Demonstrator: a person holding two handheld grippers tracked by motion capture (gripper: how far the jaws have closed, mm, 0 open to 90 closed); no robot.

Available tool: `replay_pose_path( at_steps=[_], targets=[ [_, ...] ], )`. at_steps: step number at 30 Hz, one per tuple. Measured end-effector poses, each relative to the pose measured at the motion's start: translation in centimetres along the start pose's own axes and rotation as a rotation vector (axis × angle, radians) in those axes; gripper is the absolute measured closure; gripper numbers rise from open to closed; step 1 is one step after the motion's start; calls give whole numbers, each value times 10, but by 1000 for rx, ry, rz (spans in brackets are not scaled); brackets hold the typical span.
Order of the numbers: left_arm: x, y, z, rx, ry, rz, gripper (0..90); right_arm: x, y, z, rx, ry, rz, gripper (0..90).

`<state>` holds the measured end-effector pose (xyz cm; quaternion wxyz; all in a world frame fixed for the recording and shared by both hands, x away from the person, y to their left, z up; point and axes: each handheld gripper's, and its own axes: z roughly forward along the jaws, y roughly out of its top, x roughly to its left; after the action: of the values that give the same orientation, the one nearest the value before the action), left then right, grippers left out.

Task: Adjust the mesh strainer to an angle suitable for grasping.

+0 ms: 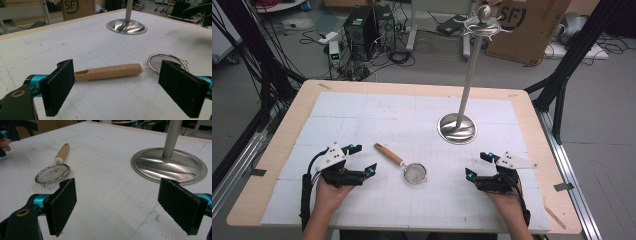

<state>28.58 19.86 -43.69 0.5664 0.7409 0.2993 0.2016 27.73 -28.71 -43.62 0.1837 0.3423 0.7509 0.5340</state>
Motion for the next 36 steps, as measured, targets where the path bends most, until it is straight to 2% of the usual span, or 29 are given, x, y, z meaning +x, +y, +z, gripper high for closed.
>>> replay_pose_path(
  at_steps=[2,6,8,12,13,19,23,24,25,26,29,30,32,34,36],
  targets=[
    [0,-1,3,12,-1,-13,142,0,-1,0,7,4,2,146],
    [0,-1,5,23,-5,-6,143,-1,-2,-1,13,-7,-2,146],
    [-2,2,5,10,-18,-13,143,0,-3,-3,12,-15,-2,146],
    [-6,4,9,26,-31,4,143,0,-2,-7,12,-28,4,147],
    [-8,5,12,43,-35,13,144,-1,-2,-7,10,-32,-2,147],
    [-8,9,19,32,-36,5,177,-5,-3,-8,6,-34,4,147],
    [-11,16,28,69,-45,39,178,-6,-4,-8,5,-32,8,147],
    [-12,18,33,93,-39,65,180,-6,-3,-8,3,-31,10,147],
    [-12,18,33,93,-39,65,180,-5,-3,-8,7,-28,17,147],
    [-14,20,39,123,-35,91,182,-5,-3,-8,6,-28,12,147],
    [-13,22,45,148,-44,101,188,-3,-3,-6,12,-27,10,148],
    [-11,24,51,168,-58,96,191,-3,-3,-6,16,-25,16,147],
    [-10,25,54,184,-59,87,189,-4,-4,-5,19,-27,16,147],
    [-9,27,60,219,-63,106,190,-4,-4,-4,24,-26,17,148],
    [-9,30,65,234,-74,124,192,-3,-4,-4,24,-29,13,148]
  ],
)
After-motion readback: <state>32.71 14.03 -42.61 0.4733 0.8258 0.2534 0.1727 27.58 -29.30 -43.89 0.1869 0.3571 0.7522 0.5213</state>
